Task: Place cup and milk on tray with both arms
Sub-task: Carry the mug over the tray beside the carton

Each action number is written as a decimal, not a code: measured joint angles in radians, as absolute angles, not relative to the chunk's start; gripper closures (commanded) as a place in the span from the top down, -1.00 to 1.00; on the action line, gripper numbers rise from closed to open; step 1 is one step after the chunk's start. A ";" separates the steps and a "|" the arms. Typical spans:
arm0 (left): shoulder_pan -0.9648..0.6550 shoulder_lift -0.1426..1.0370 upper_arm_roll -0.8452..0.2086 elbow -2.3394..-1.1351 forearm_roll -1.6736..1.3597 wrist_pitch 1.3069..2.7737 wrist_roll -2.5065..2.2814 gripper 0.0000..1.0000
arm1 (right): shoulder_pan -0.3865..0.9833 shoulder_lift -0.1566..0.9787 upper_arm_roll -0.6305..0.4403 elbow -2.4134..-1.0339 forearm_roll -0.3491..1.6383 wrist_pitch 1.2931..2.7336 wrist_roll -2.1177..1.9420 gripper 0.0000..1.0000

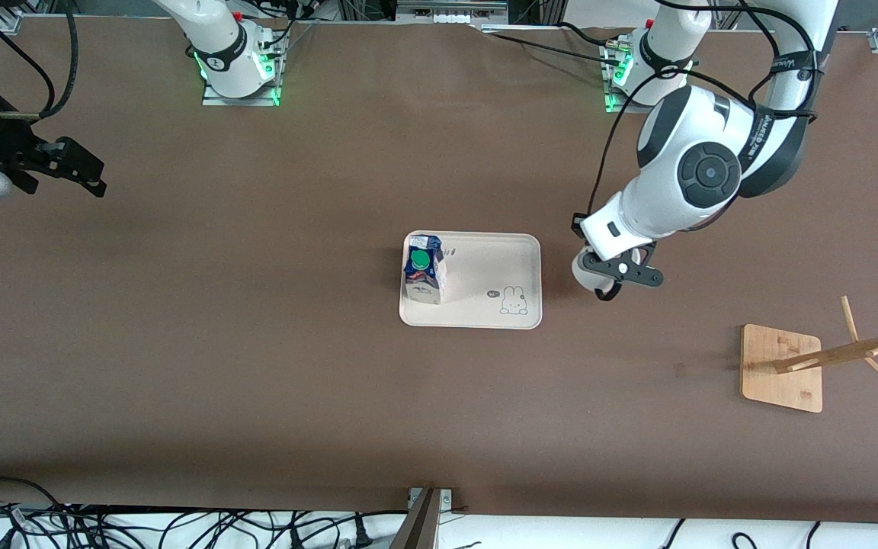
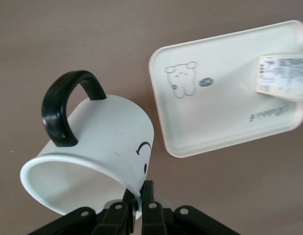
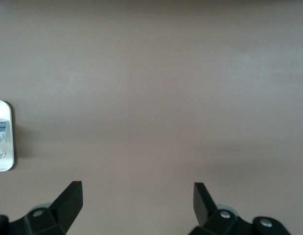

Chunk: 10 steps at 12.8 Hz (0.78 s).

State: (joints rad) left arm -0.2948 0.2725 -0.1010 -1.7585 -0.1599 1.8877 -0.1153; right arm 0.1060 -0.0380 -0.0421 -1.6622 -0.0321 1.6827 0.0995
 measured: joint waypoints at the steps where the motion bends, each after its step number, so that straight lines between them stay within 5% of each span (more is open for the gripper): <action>1: -0.309 0.287 -0.103 -1.727 -0.186 1.868 -0.125 -1.00 | 0.106 -0.038 -0.043 -1.662 -0.032 1.682 0.100 1.00; 10: -0.396 0.591 -0.106 -1.500 -0.204 1.860 -0.175 -1.00 | 0.104 -0.036 -0.052 -1.662 -0.031 1.679 0.100 1.00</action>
